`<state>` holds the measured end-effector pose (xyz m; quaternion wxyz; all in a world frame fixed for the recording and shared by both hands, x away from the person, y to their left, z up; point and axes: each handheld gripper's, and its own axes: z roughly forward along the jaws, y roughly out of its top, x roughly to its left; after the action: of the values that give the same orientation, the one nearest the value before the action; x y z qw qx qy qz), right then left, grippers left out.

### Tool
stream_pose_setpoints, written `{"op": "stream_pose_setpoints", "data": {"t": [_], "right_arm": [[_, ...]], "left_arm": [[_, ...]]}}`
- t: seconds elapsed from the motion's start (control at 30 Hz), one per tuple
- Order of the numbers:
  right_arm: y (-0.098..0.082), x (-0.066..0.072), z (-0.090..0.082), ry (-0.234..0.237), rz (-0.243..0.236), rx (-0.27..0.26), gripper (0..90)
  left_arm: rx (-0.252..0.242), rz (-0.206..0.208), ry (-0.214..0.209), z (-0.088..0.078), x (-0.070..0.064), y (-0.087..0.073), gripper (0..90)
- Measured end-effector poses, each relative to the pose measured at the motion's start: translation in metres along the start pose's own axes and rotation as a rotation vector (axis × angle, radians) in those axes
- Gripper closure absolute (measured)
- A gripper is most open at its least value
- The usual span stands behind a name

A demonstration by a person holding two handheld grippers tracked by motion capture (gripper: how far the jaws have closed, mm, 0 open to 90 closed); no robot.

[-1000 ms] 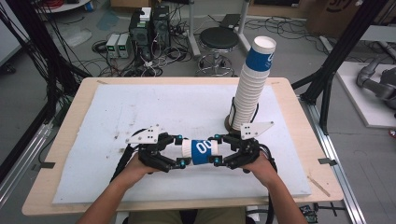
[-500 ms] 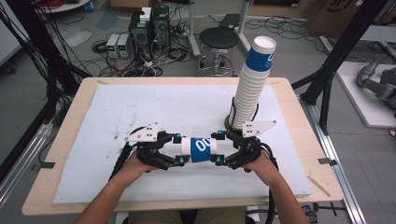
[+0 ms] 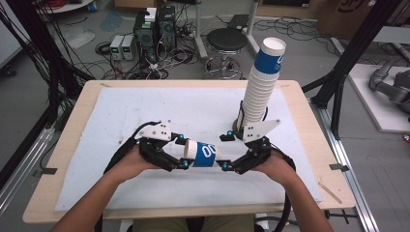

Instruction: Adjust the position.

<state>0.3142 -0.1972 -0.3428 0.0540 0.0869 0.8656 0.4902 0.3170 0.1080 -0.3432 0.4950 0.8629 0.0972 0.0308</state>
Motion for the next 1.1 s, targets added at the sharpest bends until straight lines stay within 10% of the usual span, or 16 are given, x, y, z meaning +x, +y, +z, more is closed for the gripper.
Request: {"op": "stream_pose_setpoints", "data": {"t": [0.57, 1.1], "right_arm": [[0.037, 0.003, 0.021, -0.011, -0.172, 0.208, 19.2], [0.043, 0.007, 0.047, -0.004, -0.229, 0.351, 19.9]], "left_arm": [[0.165, 0.021, -0.007, 0.008, 0.000, 0.031, 31.8], [0.254, 0.033, -0.002, 0.018, -0.002, 0.038, 31.7]]}}
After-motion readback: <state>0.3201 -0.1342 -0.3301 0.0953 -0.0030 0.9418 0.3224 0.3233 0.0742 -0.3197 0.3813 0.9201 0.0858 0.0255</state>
